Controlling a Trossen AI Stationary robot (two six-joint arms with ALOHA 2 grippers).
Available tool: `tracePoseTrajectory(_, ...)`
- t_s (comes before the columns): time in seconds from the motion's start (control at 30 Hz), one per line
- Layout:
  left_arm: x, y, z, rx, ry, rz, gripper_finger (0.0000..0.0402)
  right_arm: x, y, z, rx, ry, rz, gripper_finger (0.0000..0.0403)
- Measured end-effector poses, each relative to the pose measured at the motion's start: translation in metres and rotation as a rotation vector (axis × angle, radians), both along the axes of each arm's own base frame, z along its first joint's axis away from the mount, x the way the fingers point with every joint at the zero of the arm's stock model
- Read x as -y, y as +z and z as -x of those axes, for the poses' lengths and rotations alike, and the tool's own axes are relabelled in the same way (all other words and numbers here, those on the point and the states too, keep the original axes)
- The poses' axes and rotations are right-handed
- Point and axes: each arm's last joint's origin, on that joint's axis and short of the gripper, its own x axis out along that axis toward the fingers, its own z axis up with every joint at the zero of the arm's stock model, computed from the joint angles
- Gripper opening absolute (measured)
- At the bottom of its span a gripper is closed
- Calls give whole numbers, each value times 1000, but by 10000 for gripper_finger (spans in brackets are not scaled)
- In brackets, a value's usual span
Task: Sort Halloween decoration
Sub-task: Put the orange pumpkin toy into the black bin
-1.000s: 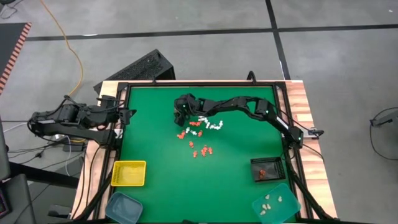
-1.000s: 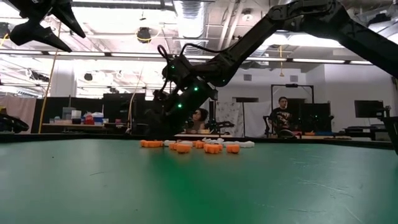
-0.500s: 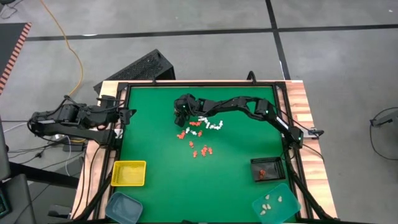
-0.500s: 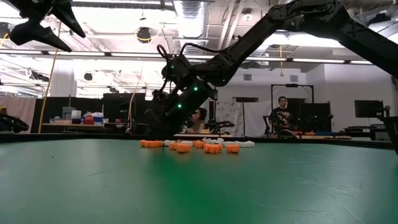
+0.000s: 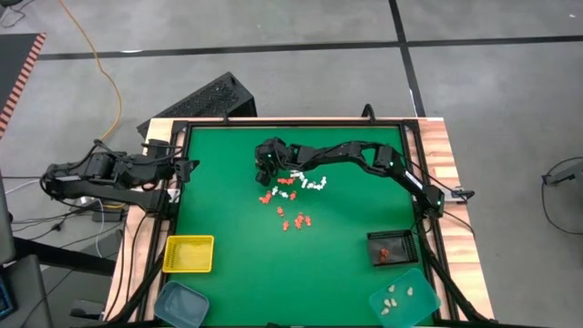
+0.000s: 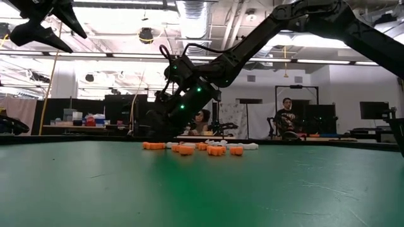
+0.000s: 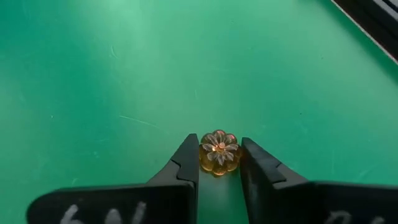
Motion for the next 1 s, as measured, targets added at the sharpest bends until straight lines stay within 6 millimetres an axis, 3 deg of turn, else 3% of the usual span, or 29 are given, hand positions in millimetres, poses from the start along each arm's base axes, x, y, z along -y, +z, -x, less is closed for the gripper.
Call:
tracePoseTrajectory(0.23,0,0,0,0,-5,4,261,-1,10,3,8,-9,-29,76)
tracePoseTrajectory(0.57,0,0,0,-1,-6,4,261,-3,71,24,0,8,-48,76)
tracePoseTrajectory(0.77,0,0,0,0,-6,5,261,-17,115,53,-87,33,-137,76)
tracePoseTrajectory(1.0,1,0,0,-1,-30,23,261,-44,146,97,-287,2,-327,76)
